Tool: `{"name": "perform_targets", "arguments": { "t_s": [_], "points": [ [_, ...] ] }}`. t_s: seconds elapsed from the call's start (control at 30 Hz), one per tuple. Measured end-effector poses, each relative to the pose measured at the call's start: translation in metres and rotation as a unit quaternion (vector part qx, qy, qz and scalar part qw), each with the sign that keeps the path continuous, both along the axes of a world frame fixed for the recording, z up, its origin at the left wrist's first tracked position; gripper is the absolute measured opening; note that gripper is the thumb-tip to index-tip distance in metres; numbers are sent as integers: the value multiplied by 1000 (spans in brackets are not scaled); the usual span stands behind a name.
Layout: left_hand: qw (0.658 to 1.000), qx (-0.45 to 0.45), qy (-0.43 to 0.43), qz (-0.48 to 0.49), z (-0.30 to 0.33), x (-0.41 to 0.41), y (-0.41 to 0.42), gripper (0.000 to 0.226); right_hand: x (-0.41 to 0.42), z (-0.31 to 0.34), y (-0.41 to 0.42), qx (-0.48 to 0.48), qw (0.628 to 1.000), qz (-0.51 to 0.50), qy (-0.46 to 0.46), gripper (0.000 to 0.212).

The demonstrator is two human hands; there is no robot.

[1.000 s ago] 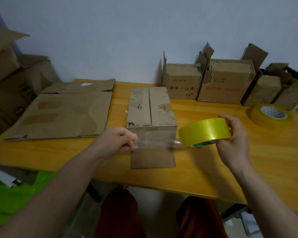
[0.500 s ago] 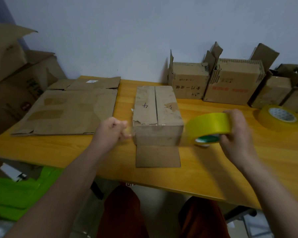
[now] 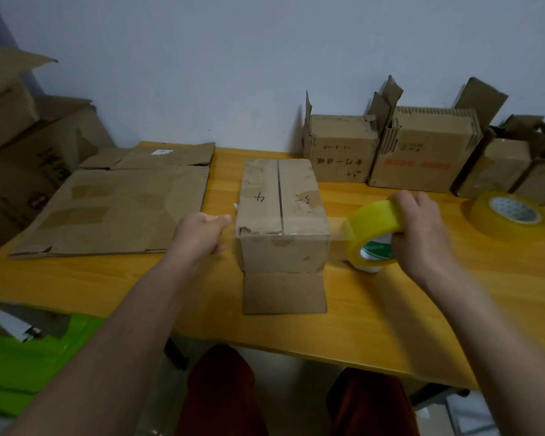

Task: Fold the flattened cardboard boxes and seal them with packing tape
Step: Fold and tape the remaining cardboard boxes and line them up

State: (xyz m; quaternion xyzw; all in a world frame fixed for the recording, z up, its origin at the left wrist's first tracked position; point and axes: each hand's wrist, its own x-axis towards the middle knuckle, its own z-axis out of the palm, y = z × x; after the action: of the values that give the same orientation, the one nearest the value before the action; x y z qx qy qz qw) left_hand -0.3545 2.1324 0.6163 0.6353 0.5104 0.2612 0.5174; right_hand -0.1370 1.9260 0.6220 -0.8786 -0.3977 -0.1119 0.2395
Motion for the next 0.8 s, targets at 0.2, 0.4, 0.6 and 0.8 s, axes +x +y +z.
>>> {"name": "perform_targets", "arguments": {
  "t_s": [0.2,0.4,0.6,0.8],
  "points": [
    [1000,-3,21,3,-8,0,11,34,0,-1,12,-44,999,-4,-7,55],
    [998,-59,30,-8,-28,0,10,25,1,-15,18,-88,996,-1,-13,53],
    [992,-118,-52,-5,-54,4,0,30,-1,-15,26,-113,992,12,-54,52],
    [965,106,229,-76,-57,13,-12,32,-8,-15,30,-145,987,8,-71,59]
  ]
}}
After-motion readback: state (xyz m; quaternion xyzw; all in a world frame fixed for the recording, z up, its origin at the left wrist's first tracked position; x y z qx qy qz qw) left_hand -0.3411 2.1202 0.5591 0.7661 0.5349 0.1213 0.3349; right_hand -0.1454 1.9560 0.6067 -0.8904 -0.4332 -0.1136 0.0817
